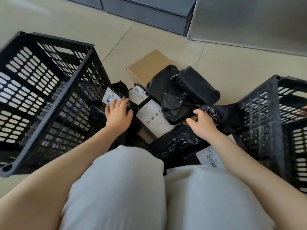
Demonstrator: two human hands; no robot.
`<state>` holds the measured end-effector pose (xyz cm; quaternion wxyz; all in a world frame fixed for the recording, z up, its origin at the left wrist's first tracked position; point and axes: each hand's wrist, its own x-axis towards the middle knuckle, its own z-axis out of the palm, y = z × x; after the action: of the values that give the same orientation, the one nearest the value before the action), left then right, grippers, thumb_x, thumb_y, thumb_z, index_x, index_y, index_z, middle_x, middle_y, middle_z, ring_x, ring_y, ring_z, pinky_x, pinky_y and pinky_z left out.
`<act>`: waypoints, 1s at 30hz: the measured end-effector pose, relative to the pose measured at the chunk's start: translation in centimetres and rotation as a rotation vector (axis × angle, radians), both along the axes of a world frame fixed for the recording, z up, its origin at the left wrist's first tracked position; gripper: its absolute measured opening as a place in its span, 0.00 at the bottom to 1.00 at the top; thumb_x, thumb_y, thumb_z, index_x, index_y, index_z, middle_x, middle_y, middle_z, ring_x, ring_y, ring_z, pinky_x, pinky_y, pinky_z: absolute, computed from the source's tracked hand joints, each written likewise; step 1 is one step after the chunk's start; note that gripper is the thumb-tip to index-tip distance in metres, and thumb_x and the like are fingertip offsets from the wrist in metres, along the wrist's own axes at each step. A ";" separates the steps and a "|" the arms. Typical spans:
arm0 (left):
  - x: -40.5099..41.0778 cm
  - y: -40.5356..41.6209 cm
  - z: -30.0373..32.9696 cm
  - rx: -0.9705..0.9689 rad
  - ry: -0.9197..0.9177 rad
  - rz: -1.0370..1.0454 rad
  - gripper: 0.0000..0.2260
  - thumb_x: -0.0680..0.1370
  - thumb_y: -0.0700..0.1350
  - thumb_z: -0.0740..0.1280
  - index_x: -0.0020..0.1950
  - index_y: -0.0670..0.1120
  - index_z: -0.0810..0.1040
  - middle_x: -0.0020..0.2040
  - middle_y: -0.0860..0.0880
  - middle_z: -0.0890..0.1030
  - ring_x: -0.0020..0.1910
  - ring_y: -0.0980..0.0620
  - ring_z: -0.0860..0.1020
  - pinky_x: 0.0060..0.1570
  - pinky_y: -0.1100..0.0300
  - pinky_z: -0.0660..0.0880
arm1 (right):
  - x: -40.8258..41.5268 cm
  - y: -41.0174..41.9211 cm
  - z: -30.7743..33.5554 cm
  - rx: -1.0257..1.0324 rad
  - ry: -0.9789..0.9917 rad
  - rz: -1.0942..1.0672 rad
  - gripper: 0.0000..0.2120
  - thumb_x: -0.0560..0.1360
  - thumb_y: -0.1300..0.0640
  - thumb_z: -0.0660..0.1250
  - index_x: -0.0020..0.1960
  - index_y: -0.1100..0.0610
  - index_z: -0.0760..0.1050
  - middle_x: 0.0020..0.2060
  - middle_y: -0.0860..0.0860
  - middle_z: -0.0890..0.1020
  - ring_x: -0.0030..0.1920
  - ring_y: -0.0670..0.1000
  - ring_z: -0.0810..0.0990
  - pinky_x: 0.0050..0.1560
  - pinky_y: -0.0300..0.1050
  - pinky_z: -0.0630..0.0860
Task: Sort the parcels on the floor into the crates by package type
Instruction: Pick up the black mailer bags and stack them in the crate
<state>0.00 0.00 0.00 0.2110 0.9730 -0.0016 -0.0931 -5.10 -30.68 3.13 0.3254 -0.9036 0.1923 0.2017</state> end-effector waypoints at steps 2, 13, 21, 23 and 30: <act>-0.1 0.0 0.3 0.027 0.006 -0.006 0.24 0.81 0.51 0.57 0.78 0.50 0.61 0.79 0.50 0.60 0.79 0.45 0.50 0.77 0.43 0.42 | -0.8 -0.1 -0.3 -0.051 0.044 0.025 0.29 0.80 0.44 0.62 0.76 0.55 0.61 0.71 0.56 0.68 0.71 0.59 0.67 0.68 0.55 0.68; -0.4 -0.6 1.1 -0.195 0.159 0.091 0.23 0.81 0.46 0.60 0.76 0.49 0.65 0.71 0.46 0.73 0.72 0.44 0.66 0.72 0.46 0.61 | -1.4 0.7 -0.9 -0.191 0.147 0.171 0.10 0.77 0.54 0.65 0.46 0.62 0.76 0.46 0.58 0.82 0.52 0.60 0.80 0.52 0.52 0.77; -1.3 -2.7 1.4 -0.334 0.330 -0.211 0.24 0.79 0.49 0.66 0.75 0.54 0.67 0.73 0.53 0.70 0.66 0.53 0.73 0.61 0.64 0.66 | 0.0 1.2 0.1 0.026 0.031 -0.045 0.06 0.78 0.55 0.66 0.54 0.54 0.77 0.50 0.51 0.79 0.53 0.54 0.76 0.51 0.45 0.71; -1.7 -3.6 1.7 -0.395 0.417 -0.297 0.24 0.78 0.54 0.68 0.73 0.59 0.69 0.71 0.56 0.71 0.68 0.55 0.72 0.63 0.63 0.66 | 0.5 1.6 0.9 0.090 0.006 -0.137 0.04 0.77 0.58 0.65 0.48 0.57 0.78 0.47 0.56 0.82 0.49 0.56 0.78 0.50 0.50 0.78; -1.8 -5.5 3.9 -0.472 0.438 -0.498 0.32 0.74 0.57 0.72 0.76 0.58 0.64 0.70 0.59 0.72 0.68 0.60 0.70 0.70 0.60 0.67 | 2.6 2.2 3.1 0.466 0.187 -0.574 0.15 0.77 0.72 0.63 0.34 0.62 0.69 0.35 0.58 0.77 0.35 0.53 0.76 0.36 0.46 0.84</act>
<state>-1.76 -5.51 3.93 0.3950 0.8249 -0.2135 -0.3433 -2.45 -28.51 6.24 0.5462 -0.6925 0.4155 0.2224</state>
